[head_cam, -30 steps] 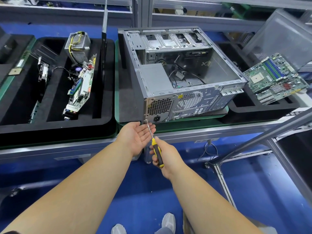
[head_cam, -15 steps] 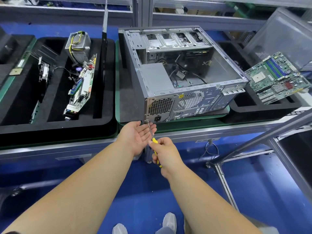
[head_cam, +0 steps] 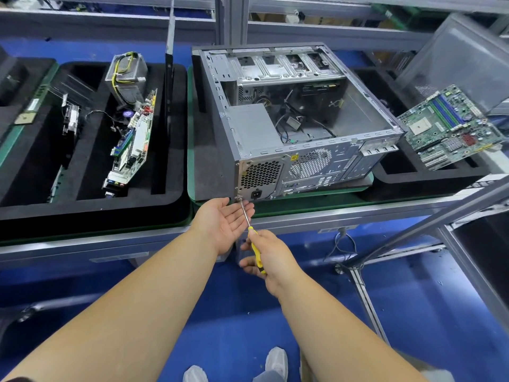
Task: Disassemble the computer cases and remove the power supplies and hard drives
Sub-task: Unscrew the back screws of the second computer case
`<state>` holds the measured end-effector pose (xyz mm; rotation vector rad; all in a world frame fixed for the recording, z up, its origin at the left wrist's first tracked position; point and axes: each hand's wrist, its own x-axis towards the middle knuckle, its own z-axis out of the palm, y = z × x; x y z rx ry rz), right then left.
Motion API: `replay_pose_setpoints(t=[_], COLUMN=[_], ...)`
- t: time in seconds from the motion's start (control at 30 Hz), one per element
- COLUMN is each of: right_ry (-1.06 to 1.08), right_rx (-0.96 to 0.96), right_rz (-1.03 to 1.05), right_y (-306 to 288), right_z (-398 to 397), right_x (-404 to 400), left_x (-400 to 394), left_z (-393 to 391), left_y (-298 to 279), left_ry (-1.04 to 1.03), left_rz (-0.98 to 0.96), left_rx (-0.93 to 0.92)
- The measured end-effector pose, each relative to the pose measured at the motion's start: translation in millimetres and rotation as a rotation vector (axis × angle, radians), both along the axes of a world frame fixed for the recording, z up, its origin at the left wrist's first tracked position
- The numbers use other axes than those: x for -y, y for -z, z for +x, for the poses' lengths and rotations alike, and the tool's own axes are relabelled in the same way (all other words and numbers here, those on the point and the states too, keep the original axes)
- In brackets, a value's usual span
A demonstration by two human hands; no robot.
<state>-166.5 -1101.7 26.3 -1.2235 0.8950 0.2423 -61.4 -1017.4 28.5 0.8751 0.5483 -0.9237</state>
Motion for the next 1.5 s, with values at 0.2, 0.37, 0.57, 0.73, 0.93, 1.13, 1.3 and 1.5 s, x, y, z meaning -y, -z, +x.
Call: replay_pose_setpoints(t=[0.2, 0.37, 0.57, 0.73, 0.93, 1.13, 1.3, 1.5], right_ry=[-0.053, -0.069, -0.085, -0.062, -0.042, 0.068, -0.116, -0.129], right_rx=[0.037, -0.174, -0.084, 0.082, 0.013, -0.074, 0.004, 0.044], right_rz=[-0.211, -0.1, -0.169, -0.213, -0.185, 0.014, -0.217, -0.3], right_y=[6, -12, -10, 4, 2, -9, -4, 6], right_z=[-1, 13, 3, -4, 3, 7, 0, -4], right_x=[-1, 2, 2, 5, 4, 4, 9, 10], left_x=[1, 2, 3, 2, 3, 5, 9, 12], left_z=[-2, -2, -2, -3, -4, -4, -5, -5], left_y=[-1, -2, -3, -4, -3, -2, -3, -7], left_ry=[-0.011, -0.018, -0.027, -0.022, -0.03, -0.027, -0.025, -0.008], left_rz=[0.013, 0.018, 0.012, 0.013, 0.026, 0.051, 0.126, 0.201], left_rx=[0.004, -0.004, -0.011, -0.007, 0.0, 0.005, 0.026, 0.063])
